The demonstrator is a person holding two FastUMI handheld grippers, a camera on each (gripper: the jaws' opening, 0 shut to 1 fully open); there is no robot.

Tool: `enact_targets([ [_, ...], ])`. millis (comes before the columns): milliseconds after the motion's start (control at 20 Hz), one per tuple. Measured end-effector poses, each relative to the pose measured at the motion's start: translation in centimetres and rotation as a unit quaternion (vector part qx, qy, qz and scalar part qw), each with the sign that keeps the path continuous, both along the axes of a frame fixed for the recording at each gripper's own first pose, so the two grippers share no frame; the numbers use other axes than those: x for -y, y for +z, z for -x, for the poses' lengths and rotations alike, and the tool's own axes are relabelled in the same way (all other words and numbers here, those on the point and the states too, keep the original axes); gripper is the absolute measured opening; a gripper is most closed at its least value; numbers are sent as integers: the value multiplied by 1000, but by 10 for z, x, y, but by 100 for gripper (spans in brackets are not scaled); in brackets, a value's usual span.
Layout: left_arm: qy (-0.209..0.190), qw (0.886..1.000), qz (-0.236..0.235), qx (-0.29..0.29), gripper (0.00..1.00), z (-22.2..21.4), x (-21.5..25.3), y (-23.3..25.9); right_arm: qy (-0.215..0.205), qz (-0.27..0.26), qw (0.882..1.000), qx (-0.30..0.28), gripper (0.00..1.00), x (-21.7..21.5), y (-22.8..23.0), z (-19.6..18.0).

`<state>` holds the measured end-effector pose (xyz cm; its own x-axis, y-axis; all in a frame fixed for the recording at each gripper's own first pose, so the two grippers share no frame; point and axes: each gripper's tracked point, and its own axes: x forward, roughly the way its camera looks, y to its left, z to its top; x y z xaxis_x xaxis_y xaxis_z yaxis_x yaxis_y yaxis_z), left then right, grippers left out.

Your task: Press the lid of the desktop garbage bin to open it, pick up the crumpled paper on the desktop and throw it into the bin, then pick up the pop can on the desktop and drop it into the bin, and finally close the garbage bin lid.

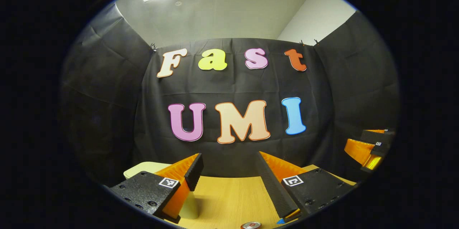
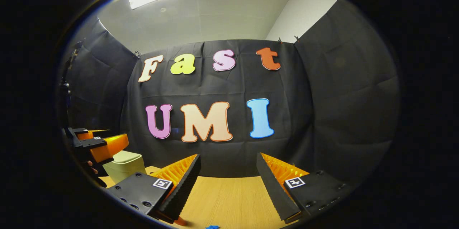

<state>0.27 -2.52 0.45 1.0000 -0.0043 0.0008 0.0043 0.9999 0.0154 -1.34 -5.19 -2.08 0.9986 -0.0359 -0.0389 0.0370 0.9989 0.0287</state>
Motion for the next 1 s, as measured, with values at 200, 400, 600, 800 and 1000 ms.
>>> enact_targets([
  [200, 4, 1000, 1, 1, 72, 1, 4, 0, 9, 2, 1000, -1, 98, 5, -2, -1],
  [400, 14, 1000, -4, 1, 41, 0, 6, -1, 25, -6, 1000, 3, 98, 6, -2, -3],
  [600, 35, 999, -17, -13, 10, -1, -2, -11, 50, -16, 999, -1, 98, 0, -8, -8],
  [800, 67, 998, -9, -18, 0, -6, -27, -18, 69, -14, 997, -8, 98, -11, -17, -11],
  [1000, 82, 996, 2, -21, 0, -16, -60, -29, 57, -4, 998, 10, 97, -20, -7, -15],
])
